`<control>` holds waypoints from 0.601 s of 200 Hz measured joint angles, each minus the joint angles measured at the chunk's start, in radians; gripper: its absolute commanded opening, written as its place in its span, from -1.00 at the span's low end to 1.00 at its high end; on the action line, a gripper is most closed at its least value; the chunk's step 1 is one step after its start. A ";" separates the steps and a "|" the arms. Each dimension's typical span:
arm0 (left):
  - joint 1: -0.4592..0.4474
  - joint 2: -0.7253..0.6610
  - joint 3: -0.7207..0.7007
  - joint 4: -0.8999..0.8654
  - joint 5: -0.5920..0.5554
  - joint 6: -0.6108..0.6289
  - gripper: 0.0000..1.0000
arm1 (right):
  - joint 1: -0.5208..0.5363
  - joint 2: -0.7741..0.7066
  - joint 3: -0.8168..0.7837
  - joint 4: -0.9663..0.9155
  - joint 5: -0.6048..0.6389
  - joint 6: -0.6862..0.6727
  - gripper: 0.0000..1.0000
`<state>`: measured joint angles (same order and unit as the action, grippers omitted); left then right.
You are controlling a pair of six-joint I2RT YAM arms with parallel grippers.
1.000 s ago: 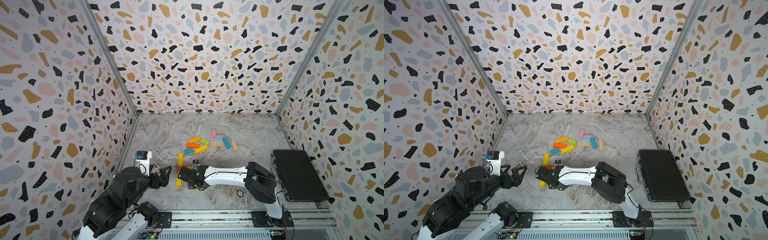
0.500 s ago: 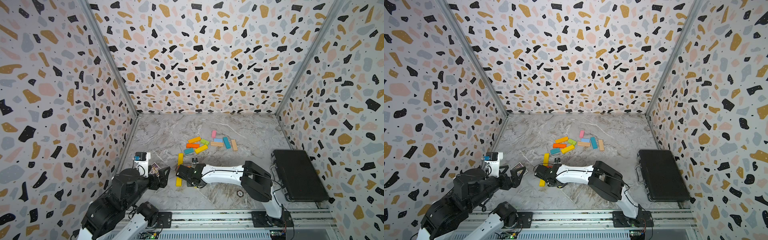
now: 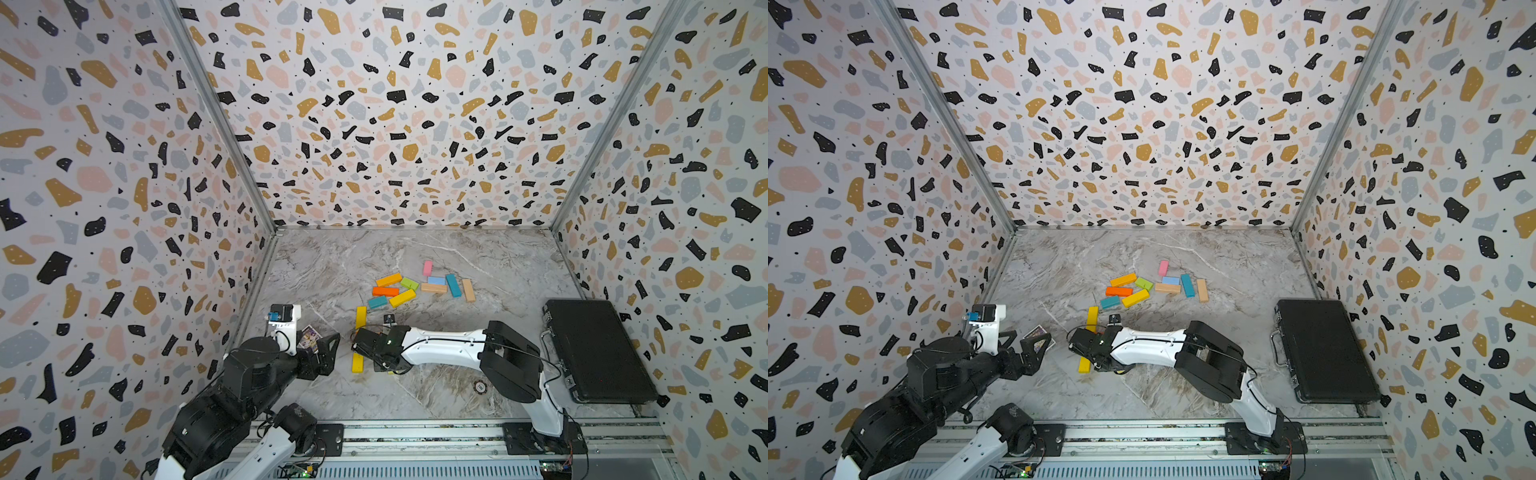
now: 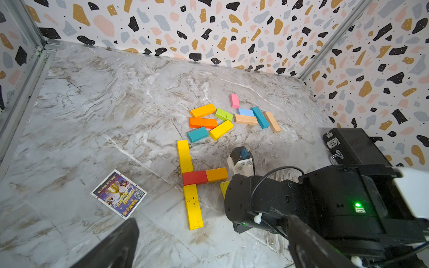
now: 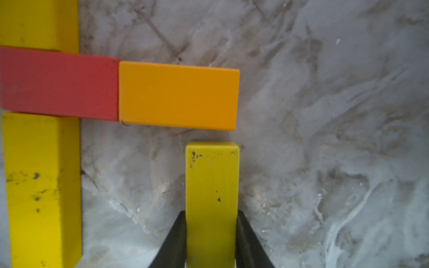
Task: Assemble the letter h with building blocks
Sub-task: Assemble the building block at the center of the board.
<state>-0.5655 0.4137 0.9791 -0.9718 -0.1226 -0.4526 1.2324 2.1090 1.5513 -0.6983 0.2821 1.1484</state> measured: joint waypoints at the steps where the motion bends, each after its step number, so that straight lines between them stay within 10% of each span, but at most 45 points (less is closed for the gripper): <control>1: 0.000 0.000 0.000 0.000 0.000 0.000 0.98 | 0.000 0.000 0.000 0.000 0.000 0.000 -0.50; 120: 0.000 0.000 0.000 0.000 -0.011 0.016 0.98 | -0.010 0.010 0.008 0.013 0.000 -0.003 0.07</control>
<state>-0.5655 0.4137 0.9787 -0.9718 -0.1337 -0.4370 1.2228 2.1189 1.5589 -0.6853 0.2817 1.1454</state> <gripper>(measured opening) 0.987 0.499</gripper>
